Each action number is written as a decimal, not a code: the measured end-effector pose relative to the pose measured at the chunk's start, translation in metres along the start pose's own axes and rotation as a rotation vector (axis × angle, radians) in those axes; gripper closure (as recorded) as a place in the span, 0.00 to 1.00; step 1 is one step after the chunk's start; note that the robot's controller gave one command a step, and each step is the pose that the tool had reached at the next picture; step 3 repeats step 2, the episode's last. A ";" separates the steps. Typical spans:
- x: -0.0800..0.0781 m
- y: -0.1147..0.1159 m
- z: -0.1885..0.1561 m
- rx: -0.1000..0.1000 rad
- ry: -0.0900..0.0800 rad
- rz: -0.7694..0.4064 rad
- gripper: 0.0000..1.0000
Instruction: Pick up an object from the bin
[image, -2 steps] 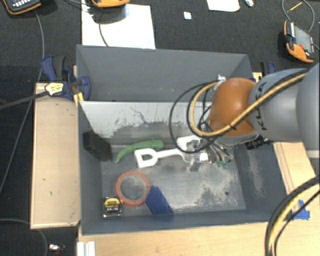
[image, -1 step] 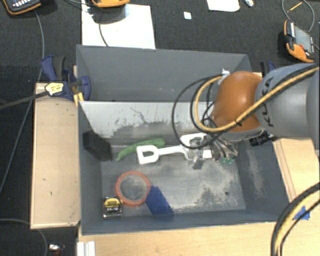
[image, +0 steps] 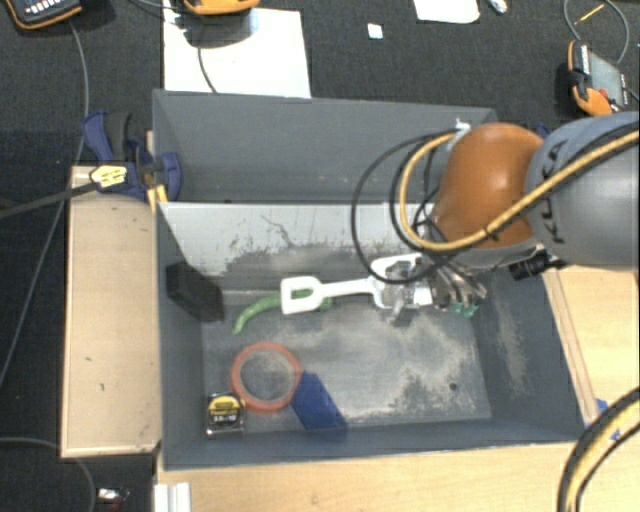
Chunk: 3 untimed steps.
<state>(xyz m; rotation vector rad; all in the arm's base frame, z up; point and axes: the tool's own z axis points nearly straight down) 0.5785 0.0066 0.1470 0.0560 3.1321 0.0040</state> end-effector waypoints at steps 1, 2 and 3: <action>0.000 0.000 -0.015 0.000 -0.001 0.000 1.00; -0.001 0.000 -0.024 0.000 -0.005 0.000 1.00; -0.001 0.000 -0.024 0.000 -0.005 0.000 1.00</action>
Offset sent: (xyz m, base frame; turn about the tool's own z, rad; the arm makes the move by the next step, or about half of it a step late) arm 0.0000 0.0000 0.0246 -0.0001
